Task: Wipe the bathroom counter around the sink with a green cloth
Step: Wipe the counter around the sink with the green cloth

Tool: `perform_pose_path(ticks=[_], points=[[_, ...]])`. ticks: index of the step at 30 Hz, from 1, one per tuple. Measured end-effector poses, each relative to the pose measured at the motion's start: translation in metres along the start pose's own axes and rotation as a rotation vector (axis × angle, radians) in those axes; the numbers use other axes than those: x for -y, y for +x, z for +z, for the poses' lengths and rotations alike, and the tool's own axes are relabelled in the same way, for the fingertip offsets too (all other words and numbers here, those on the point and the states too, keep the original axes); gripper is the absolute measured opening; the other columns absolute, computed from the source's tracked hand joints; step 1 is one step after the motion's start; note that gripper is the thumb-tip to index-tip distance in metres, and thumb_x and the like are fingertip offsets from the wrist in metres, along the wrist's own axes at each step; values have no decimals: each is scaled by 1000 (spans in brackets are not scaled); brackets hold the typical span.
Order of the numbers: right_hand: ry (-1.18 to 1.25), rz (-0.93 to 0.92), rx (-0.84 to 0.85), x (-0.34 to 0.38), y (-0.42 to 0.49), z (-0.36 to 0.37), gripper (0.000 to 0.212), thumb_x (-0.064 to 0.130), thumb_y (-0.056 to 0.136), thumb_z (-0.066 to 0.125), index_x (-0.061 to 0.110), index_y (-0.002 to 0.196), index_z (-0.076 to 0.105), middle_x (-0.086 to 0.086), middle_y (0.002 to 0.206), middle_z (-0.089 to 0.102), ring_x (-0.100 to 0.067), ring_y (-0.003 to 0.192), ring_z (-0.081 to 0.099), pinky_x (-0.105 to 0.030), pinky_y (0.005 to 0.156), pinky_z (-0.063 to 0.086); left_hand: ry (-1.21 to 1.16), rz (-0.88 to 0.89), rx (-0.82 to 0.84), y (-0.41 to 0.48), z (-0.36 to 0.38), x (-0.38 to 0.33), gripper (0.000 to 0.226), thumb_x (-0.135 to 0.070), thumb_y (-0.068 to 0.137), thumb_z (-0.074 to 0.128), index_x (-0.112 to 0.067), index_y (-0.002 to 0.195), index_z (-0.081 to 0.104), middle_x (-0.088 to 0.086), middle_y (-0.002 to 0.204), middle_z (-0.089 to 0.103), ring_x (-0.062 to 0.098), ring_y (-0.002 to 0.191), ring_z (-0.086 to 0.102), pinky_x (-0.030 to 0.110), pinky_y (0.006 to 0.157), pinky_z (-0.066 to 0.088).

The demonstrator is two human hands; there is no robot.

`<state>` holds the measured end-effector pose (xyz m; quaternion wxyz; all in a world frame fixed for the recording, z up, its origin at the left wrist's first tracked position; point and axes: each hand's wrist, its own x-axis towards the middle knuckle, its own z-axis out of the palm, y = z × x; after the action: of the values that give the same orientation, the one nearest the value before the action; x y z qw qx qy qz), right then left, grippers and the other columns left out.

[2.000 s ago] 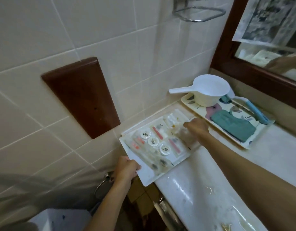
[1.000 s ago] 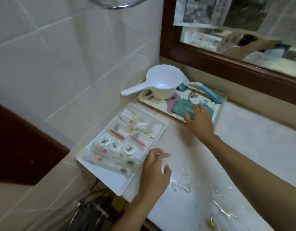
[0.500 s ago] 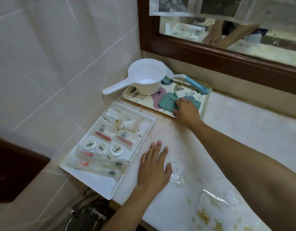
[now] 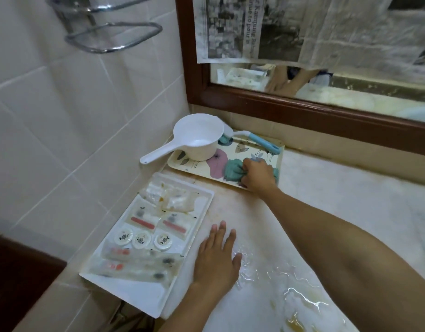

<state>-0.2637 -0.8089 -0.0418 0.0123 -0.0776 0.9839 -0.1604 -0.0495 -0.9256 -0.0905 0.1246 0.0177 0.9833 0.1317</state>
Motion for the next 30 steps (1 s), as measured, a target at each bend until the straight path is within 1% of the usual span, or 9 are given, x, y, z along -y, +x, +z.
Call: perform_pose_path(ticks=[4, 6, 10, 15, 17, 20, 23, 26, 30], points=[[333, 166, -244, -18, -26, -26, 21, 20, 71, 62, 31, 87, 54, -7, 88, 57, -26, 83, 51, -33, 73, 44, -37, 37, 24, 4, -3, 1, 77, -60, 83, -1, -31, 154, 2, -8, 154, -26, 14, 148, -13, 32, 118, 3], [424, 192, -312, -37, -58, -42, 21, 21, 69, 64, 34, 82, 53, -7, 84, 63, -26, 77, 57, -30, 68, 47, -10, 30, 9, 4, -2, 1, 65, -56, 95, 10, -31, 154, -1, -7, 158, -24, 13, 147, -17, 32, 118, 0], [369, 291, -354, -95, -156, -52, 20, 15, 68, 72, 27, 81, 61, -3, 74, 65, -23, 70, 55, -29, 62, 38, -11, 27, -40, 0, 4, 1, 89, -60, 72, -13, -31, 154, 3, -8, 155, -23, 14, 148, -14, 33, 118, 2], [86, 479, -249, -164, -257, -26, 20, 24, 78, 66, 26, 98, 66, 1, 80, 58, -33, 93, 54, -33, 76, 36, -56, 35, -45, -2, 6, 3, 85, -61, 77, -5, -29, 154, 9, -7, 160, -12, 12, 148, -10, 34, 118, 6], [-109, 368, -187, -179, -273, -16, 29, 35, 83, 52, 22, 107, 63, -4, 114, 65, -37, 114, 52, -43, 86, 43, -59, 19, -61, -3, 6, 0, 75, -59, 85, 11, -29, 154, 15, -6, 162, -5, 13, 149, -5, 35, 118, 9], [-220, 158, -79, -187, -265, -9, 56, 43, 89, 39, 11, 133, 51, -8, 151, 39, -31, 142, 29, -43, 109, 31, -162, -41, -111, 1, 0, -14, 56, -43, 92, 46, -24, 145, 41, -1, 161, 17, 18, 148, 12, 40, 115, 18], [-204, 46, 50, -185, -239, -4, 65, 50, 95, 25, 19, 152, 22, 1, 160, 14, -14, 146, -1, -38, 115, 13, -207, 118, -152, 17, -6, -35, 52, -39, 82, 48, -22, 130, 58, 0, 152, 36, 23, 139, 33, 43, 106, 32], [-154, 60, 114, -182, -219, -4, 65, 55, 95, 10, 27, 154, 6, 11, 158, -10, -7, 142, -20, -36, 119, 1, -159, 266, -113, 55, -9, -60, 58, -44, 82, 40, -24, 134, 54, -3, 154, 32, 20, 140, 31, 40, 106, 31], [-104, -145, 183, -205, -243, -13, 59, 53, 97, 3, 35, 153, 2, 16, 158, -12, -7, 144, -20, -29, 116, -11, -45, 280, -89, 93, 0, -80, 72, -49, 78, 25, -22, 142, 46, 2, 155, 33, 24, 143, 28, 45, 107, 31]])
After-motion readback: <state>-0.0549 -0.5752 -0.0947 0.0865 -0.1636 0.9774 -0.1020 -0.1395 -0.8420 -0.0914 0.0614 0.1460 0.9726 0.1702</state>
